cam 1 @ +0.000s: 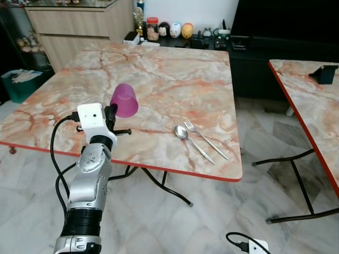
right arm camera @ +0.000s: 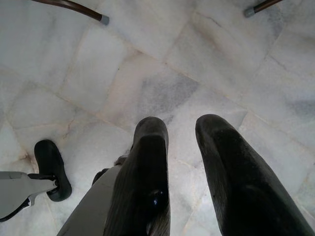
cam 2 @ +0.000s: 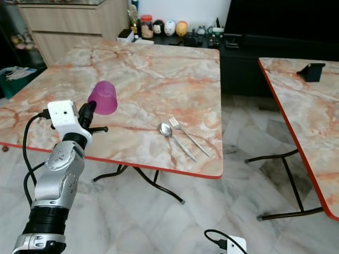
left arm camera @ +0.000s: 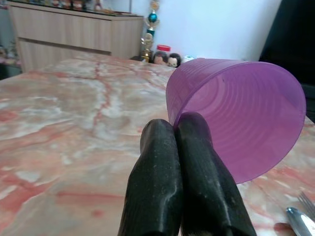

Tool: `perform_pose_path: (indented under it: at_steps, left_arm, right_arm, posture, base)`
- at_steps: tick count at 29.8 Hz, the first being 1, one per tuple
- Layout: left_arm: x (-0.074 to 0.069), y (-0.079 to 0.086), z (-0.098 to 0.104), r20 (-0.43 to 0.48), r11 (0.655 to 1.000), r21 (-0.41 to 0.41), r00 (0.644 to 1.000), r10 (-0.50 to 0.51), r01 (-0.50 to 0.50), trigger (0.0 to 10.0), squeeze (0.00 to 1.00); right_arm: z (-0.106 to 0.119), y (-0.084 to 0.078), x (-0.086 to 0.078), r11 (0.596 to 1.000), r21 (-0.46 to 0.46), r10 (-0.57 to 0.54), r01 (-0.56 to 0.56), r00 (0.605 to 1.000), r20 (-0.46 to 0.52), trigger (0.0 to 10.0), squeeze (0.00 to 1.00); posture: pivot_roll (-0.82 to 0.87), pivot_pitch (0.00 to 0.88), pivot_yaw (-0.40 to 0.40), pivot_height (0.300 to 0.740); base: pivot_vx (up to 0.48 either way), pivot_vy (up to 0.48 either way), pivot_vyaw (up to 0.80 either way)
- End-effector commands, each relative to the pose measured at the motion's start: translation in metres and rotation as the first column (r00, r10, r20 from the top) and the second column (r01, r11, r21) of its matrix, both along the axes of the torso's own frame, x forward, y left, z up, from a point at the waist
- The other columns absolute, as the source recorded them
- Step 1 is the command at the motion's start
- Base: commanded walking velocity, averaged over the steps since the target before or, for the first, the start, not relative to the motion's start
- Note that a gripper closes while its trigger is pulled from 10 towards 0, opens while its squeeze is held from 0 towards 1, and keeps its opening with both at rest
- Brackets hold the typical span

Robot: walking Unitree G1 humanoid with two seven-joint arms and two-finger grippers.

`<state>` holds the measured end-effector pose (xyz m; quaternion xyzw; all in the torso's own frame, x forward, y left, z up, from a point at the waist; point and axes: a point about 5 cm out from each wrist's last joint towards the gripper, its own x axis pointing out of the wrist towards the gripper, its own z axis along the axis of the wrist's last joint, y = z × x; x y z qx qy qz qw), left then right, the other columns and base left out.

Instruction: Setting the table

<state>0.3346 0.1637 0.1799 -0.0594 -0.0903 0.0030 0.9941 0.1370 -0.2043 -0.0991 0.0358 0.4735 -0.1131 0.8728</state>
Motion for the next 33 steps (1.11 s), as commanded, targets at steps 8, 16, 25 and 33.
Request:
perform_pose_path:
  at_steps: [8,16,25,33]
  left_arm:
    - [0.0008,-0.0057,0.0051,0.018,0.999,0.008,0.999,-0.035,0.035,10.0,0.00]
    - [0.0018,-0.0079,0.0052,0.018,0.999,0.004,0.999,-0.040,0.040,10.0,0.00]
    - [0.0023,-0.0062,0.0054,0.016,0.999,0.009,0.999,-0.033,0.033,10.0,0.00]
    - [0.0026,-0.0059,0.0055,0.014,0.999,0.010,0.999,-0.030,0.030,10.0,0.00]
  right_arm:
    - [-0.0001,-0.0020,-0.0020,1.000,-0.002,-0.014,0.014,1.000,0.005,10.0,0.00]
    - [0.0000,-0.0029,-0.0017,1.000,-0.006,-0.016,0.016,1.000,0.002,10.0,0.00]
    - [0.0001,-0.0031,-0.0012,1.000,0.002,-0.023,0.023,1.000,0.001,10.0,0.00]
    - [0.0004,-0.0030,-0.0006,1.000,-0.001,-0.015,0.015,1.000,0.004,10.0,0.00]
  posture:
    - [0.06,0.000,-0.011,0.740]
    - [0.06,0.000,-0.014,0.740]
    - [0.06,0.000,-0.017,0.740]
    - [0.06,0.000,-0.017,0.740]
  base:
    - [0.000,0.000,0.00]
    - [0.000,-0.259,0.00]
    - [0.000,-0.258,-0.17]
    - [0.000,-0.259,-0.40]
